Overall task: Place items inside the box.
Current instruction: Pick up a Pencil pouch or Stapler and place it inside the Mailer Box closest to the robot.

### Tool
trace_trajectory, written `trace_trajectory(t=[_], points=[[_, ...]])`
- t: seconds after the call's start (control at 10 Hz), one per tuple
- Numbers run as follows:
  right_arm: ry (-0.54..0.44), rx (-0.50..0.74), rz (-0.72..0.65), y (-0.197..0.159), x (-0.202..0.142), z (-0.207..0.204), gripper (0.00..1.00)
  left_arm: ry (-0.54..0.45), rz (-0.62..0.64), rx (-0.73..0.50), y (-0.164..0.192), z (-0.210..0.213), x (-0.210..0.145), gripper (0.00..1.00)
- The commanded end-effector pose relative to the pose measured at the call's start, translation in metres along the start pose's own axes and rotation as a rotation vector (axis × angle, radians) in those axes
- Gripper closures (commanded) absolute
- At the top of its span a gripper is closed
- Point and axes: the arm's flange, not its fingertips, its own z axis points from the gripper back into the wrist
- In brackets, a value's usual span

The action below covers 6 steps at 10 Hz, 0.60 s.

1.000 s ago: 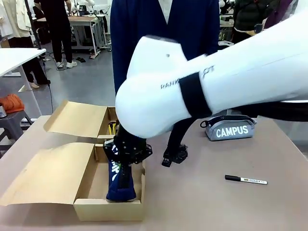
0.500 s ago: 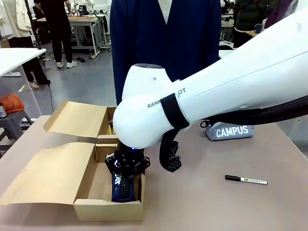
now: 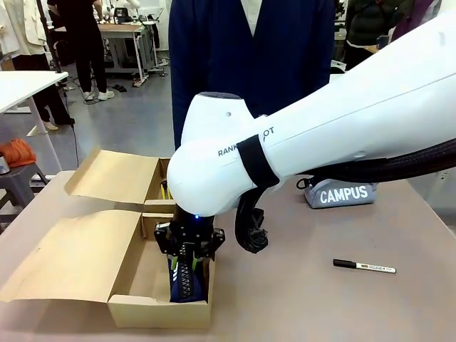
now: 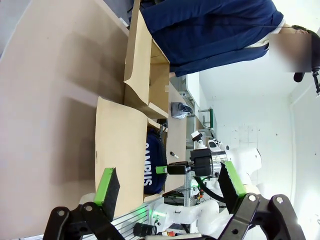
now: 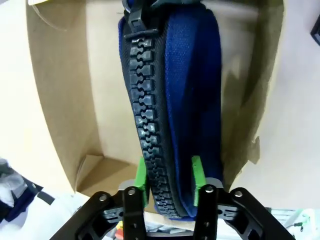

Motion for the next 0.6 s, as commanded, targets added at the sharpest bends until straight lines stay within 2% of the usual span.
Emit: trace_trajectory(t=[0.0,0.1,0.2,0.5], points=[[-0.02,0.018,-0.034,-0.001,-0.01,0.007,0.0,-0.007,-0.017,-0.02,-0.001,0.0,0.001,0.0],[-0.027,0.025,-0.031,-0.002,-0.011,0.01,0.08,-0.007,-0.017,-0.02,-0.001,0.0,0.001,0.0],[-0.027,0.035,-0.023,-0.003,-0.013,0.014,0.0,-0.007,-0.017,-0.02,-0.001,0.0,0.001,0.0],[-0.039,0.054,0.035,-0.007,-0.026,0.028,0.0,-0.007,-0.017,-0.02,-0.001,0.0,0.001,0.0]])
